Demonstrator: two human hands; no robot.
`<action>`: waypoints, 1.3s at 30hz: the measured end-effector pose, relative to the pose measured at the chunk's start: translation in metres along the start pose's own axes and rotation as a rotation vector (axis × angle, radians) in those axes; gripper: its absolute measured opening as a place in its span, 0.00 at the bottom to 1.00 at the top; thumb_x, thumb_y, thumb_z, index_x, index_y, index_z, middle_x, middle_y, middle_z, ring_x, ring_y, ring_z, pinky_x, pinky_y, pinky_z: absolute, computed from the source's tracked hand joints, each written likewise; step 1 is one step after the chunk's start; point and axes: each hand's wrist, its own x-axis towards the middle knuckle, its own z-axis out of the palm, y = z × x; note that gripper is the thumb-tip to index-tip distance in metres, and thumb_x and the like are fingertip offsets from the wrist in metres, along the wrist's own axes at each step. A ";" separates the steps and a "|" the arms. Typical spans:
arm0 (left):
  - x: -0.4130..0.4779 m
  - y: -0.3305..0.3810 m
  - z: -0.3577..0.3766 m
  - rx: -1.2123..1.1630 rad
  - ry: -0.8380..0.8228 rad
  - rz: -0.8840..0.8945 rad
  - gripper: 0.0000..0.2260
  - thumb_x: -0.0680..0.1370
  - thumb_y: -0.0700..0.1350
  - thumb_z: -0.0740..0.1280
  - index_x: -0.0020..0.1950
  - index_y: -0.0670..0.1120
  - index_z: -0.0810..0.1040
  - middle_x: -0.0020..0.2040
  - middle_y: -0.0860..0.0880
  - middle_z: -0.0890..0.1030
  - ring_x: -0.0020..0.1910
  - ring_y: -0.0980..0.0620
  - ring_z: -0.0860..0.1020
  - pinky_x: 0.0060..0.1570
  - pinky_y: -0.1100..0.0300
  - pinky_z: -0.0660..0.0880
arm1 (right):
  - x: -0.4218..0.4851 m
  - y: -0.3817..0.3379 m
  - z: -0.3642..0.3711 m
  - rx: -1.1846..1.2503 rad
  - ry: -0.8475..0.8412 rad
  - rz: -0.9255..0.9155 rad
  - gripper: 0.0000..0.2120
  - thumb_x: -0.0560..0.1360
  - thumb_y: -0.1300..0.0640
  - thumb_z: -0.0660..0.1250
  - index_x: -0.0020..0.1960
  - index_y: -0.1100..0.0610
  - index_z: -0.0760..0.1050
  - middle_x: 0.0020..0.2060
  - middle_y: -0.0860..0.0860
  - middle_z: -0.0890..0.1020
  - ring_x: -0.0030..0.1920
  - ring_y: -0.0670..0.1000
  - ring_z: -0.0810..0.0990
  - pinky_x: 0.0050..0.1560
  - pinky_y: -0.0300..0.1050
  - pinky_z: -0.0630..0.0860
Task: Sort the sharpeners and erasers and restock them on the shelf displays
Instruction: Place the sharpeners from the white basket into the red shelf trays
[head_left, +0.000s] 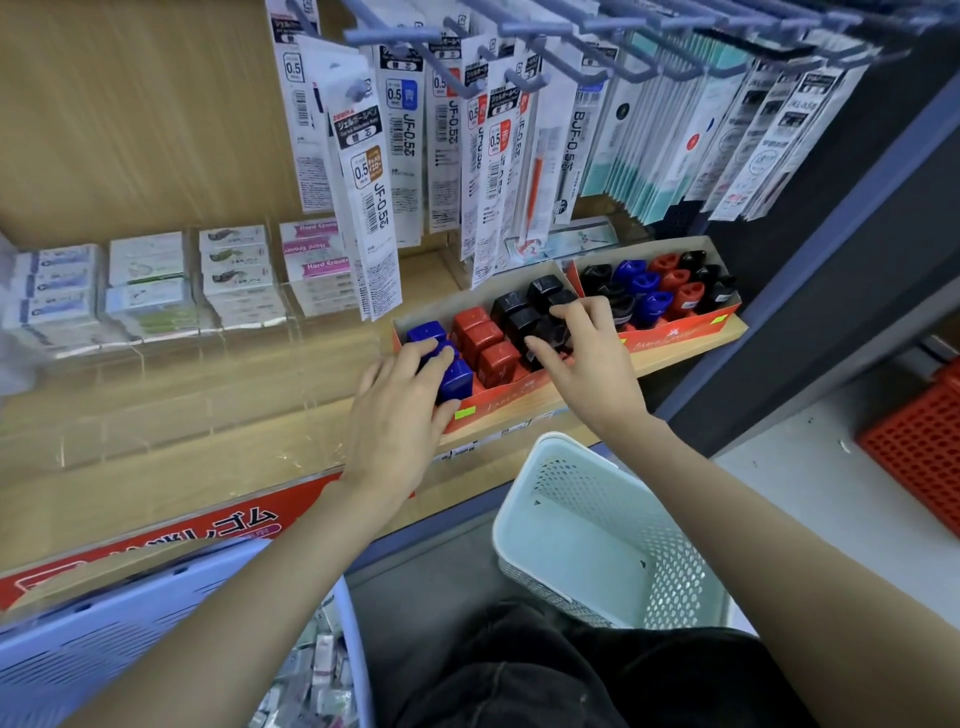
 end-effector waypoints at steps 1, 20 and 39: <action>0.000 0.000 0.000 0.000 0.004 0.003 0.25 0.75 0.47 0.69 0.70 0.45 0.70 0.68 0.47 0.71 0.63 0.46 0.72 0.67 0.53 0.63 | 0.000 0.001 -0.001 0.022 0.000 -0.011 0.17 0.78 0.53 0.64 0.64 0.60 0.70 0.60 0.55 0.68 0.41 0.48 0.73 0.42 0.43 0.71; -0.003 0.020 -0.003 -0.028 0.196 0.111 0.22 0.71 0.42 0.73 0.63 0.40 0.74 0.62 0.41 0.74 0.61 0.41 0.73 0.61 0.45 0.70 | -0.015 0.002 -0.014 0.022 -0.219 -0.036 0.23 0.79 0.54 0.60 0.73 0.55 0.62 0.67 0.52 0.71 0.65 0.53 0.70 0.66 0.49 0.66; -0.025 0.067 0.192 -0.534 -0.577 -0.455 0.17 0.75 0.37 0.68 0.63 0.35 0.74 0.55 0.40 0.80 0.50 0.43 0.78 0.49 0.51 0.74 | -0.259 0.195 0.027 0.646 0.205 1.432 0.09 0.78 0.61 0.62 0.58 0.59 0.71 0.43 0.59 0.79 0.35 0.53 0.77 0.35 0.46 0.75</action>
